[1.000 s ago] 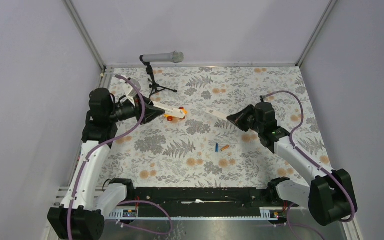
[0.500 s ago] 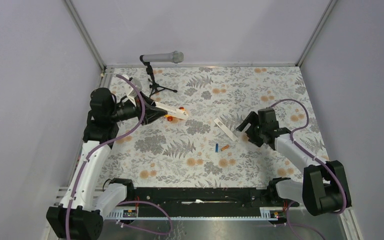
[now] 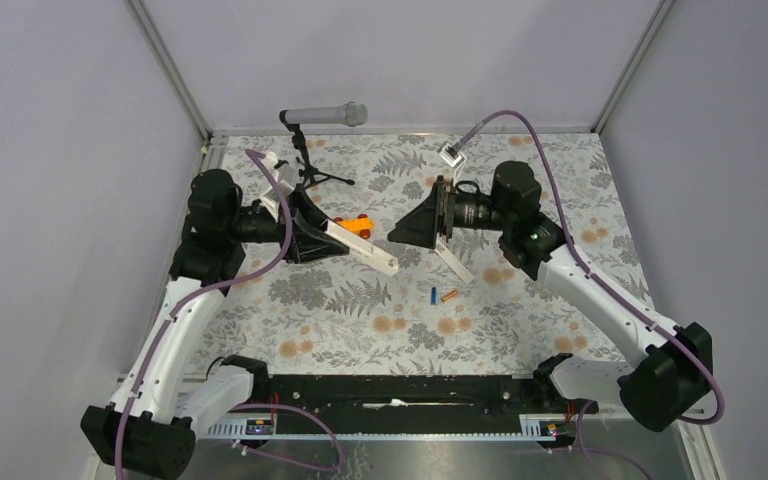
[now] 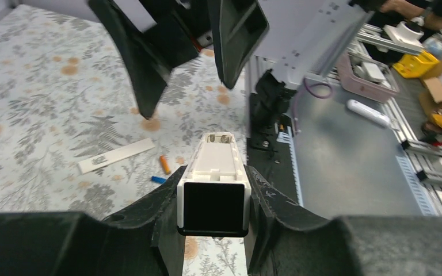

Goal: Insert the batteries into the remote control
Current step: Adjust the remote control.

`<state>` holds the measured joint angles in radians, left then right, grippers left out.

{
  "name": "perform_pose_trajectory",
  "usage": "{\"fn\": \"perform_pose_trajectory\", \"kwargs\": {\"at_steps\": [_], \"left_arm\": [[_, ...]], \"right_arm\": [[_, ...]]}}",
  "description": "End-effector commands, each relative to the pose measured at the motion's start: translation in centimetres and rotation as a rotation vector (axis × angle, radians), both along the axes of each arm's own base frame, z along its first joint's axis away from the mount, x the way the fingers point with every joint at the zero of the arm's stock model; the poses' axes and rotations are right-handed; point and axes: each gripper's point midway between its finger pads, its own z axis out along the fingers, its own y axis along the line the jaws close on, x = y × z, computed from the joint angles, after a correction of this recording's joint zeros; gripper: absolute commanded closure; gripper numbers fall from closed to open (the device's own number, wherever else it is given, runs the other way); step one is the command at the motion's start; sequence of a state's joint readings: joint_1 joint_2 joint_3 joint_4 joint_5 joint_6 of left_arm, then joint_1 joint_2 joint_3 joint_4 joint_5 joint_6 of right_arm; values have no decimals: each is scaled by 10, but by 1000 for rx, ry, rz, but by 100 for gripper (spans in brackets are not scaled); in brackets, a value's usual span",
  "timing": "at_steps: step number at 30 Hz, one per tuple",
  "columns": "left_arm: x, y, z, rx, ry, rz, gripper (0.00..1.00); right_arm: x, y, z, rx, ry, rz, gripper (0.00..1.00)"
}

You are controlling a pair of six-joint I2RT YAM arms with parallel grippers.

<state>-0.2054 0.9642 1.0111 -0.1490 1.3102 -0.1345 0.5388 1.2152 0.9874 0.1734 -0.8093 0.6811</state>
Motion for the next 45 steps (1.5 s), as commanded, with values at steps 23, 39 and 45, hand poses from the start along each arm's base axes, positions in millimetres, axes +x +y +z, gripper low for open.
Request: {"fn": "perform_pose_trajectory", "kwargs": {"at_steps": [23, 39, 45], "left_arm": [[-50, 0, 46, -46, -225, -248, 100], [38, 31, 38, -83, 2, 557, 1], [44, 29, 51, -305, 397, 626, 1]], "right_arm": [[-115, 40, 65, 266, -59, 761, 62], [-57, 68, 62, 180, -104, 381, 93], [-19, 57, 74, 223, -155, 25, 91]]}}
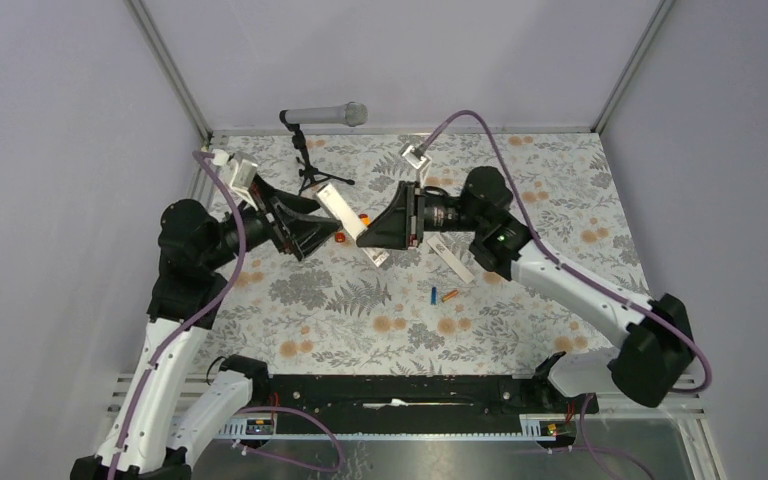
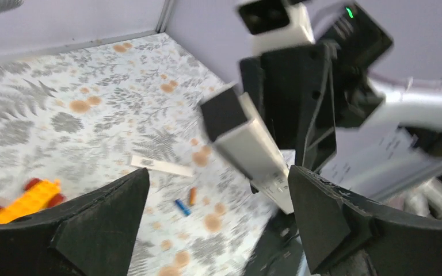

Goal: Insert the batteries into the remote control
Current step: Adjust the remote control.

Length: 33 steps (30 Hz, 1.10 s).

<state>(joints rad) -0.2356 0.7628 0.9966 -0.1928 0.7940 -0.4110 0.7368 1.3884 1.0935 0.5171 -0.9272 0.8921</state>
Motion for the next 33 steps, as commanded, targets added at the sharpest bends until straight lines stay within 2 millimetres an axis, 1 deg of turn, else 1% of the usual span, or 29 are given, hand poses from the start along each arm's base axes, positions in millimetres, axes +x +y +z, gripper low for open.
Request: {"fn": "perform_pose_trajectory", "kwargs": {"at_steps": [1, 2, 4, 6, 8, 9, 11, 13, 14, 15, 18, 20, 21, 22, 24, 28, 33], "left_arm": [[22, 4, 22, -305, 252, 132, 1], [21, 3, 28, -362, 271, 127, 1], [21, 1, 34, -440, 306, 112, 1], [19, -6, 42, -477, 338, 61, 5], [18, -16, 46, -483, 380, 13, 6], [17, -22, 46, -478, 405, -12, 6], [13, -31, 49, -475, 424, -71, 1], [17, -31, 41, -475, 458, -42, 1], [19, -30, 37, -476, 470, -18, 4], [22, -29, 29, -473, 494, 3, 10], [30, -28, 14, -474, 547, 44, 36], [35, -29, 9, -487, 567, 57, 55], [36, -29, 9, -494, 566, 54, 61], [37, -30, 10, -498, 566, 46, 64], [38, -32, 11, -500, 559, 38, 64], [42, -34, 10, -472, 537, 28, 53], [41, -41, -4, -408, 564, -6, 48]], "right_arm": [[36, -15, 27, 75, -109, -329, 91], [39, -16, 28, 88, -108, -355, 91], [42, -14, 28, 83, -102, -363, 91], [45, -7, 17, 30, -75, -355, 92], [44, -2, 13, 24, -67, -340, 92], [45, -1, 10, 19, -57, -347, 92], [51, 0, 1, -12, -33, -376, 93], [56, 0, -2, -26, -23, -401, 93], [55, 0, -3, -19, -26, -398, 93], [55, 0, -2, -14, -21, -395, 93], [53, 2, -4, -22, -15, -373, 93], [49, 4, -9, -35, -11, -347, 93], [48, 4, -11, -45, -1, -338, 92], [46, 5, -13, -53, 7, -322, 92], [42, 7, -16, -67, 28, -286, 92], [37, 9, -18, -77, 70, -253, 92], [39, 13, -21, -85, 126, -246, 97]]}}
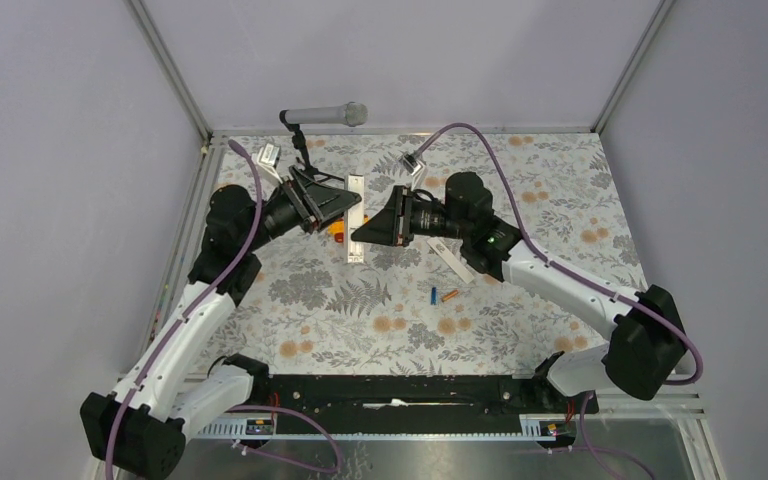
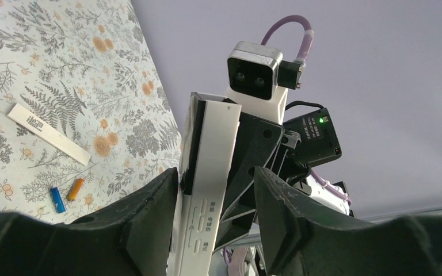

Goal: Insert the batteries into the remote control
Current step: Adjust the remote control.

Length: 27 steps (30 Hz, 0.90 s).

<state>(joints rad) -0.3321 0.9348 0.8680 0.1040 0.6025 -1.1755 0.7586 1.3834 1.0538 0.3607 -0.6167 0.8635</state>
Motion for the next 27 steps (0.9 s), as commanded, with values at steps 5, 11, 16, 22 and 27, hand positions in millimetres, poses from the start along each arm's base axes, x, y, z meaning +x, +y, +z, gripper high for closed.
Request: {"fn": "perform_pose_trajectory", "kwargs": {"at_steps": [5, 11, 16, 22, 27], "left_arm": [[-1, -1, -4, 145, -72, -28, 46], [0, -3, -6, 186, -83, -57, 70], [5, -4, -13, 214, -76, -63, 100], [16, 16, -19, 364, -146, 31, 100], [32, 46, -32, 460, -137, 169, 100]], "right_arm": [[-1, 7, 21, 9, 5, 40, 97], [-7, 9, 14, -53, -7, 107, 96], [-7, 7, 9, -92, -12, 109, 45], [11, -18, 20, -105, -49, -80, 7], [33, -57, -48, -386, 52, -308, 16]]}}
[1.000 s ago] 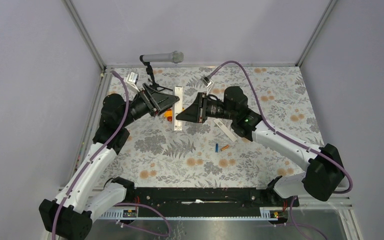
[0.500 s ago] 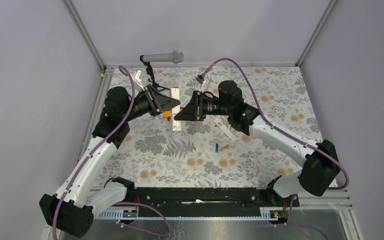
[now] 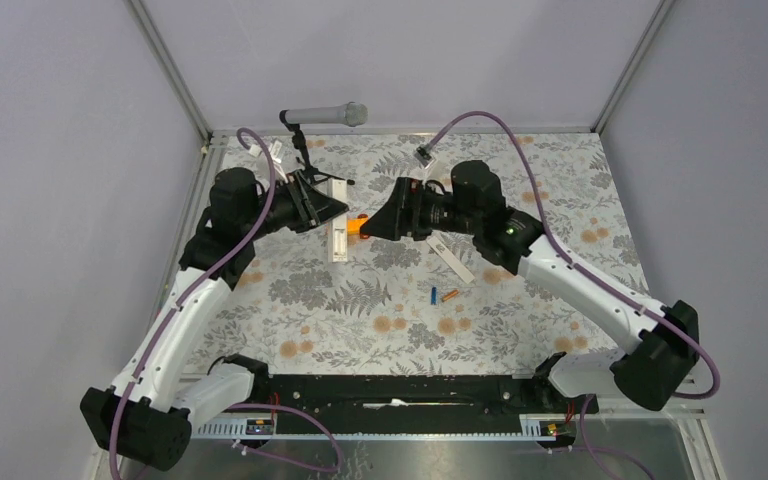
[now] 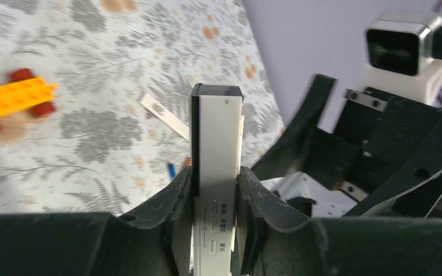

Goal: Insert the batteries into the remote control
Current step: Adjust the remote control, then pick up the battery from the center of the board.

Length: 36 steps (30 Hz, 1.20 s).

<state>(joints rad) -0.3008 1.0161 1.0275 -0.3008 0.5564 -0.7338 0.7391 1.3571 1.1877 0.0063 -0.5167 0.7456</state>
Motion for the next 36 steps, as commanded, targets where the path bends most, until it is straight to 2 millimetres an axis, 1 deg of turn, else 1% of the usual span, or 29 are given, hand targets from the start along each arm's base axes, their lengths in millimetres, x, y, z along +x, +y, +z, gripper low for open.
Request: {"fn": "perform_pose_trajectory", "kwargs": {"at_steps": [1, 3, 4, 5, 6, 9, 12, 16, 18, 20, 23, 26, 30, 33, 36], "left_arm": [[16, 32, 13, 101, -116, 151, 100], [19, 42, 6, 127, -112, 198, 100], [19, 44, 4, 134, -116, 206, 100], [18, 46, 2, 139, -116, 215, 100], [18, 47, 0, 143, -117, 219, 100], [16, 50, -4, 149, -115, 229, 100], [15, 50, -10, 147, -102, 230, 100], [15, 45, -12, 105, -86, 225, 100], [14, 41, -10, 69, -89, 214, 100], [12, 40, -9, 47, -100, 208, 100], [12, 44, -8, 38, -111, 243, 100], [9, 47, -4, 30, -127, 256, 100], [4, 52, -1, 41, -143, 276, 100], [1, 53, -2, 39, -146, 279, 100], [0, 53, -4, 31, -138, 278, 100]], "right_arm": [[22, -51, -68, -316, 72, -262, 22], [17, -80, -119, -519, 160, -334, 34], [11, -93, -141, -600, 201, -354, 40], [5, -103, -158, -652, 230, -366, 45], [-1, -111, -173, -688, 253, -376, 49], [-9, -128, -203, -769, 287, -407, 54], [-10, -137, -222, -836, 306, -428, 54], [-4, -146, -235, -891, 312, -479, 47], [0, -149, -237, -906, 311, -511, 41], [3, -148, -238, -898, 308, -531, 39], [8, -150, -242, -909, 312, -565, 35], [8, -155, -250, -927, 346, -607, 36], [4, -151, -256, -902, 380, -609, 37], [7, -146, -256, -904, 378, -588, 40], [9, -145, -254, -924, 380, -583, 43]]}}
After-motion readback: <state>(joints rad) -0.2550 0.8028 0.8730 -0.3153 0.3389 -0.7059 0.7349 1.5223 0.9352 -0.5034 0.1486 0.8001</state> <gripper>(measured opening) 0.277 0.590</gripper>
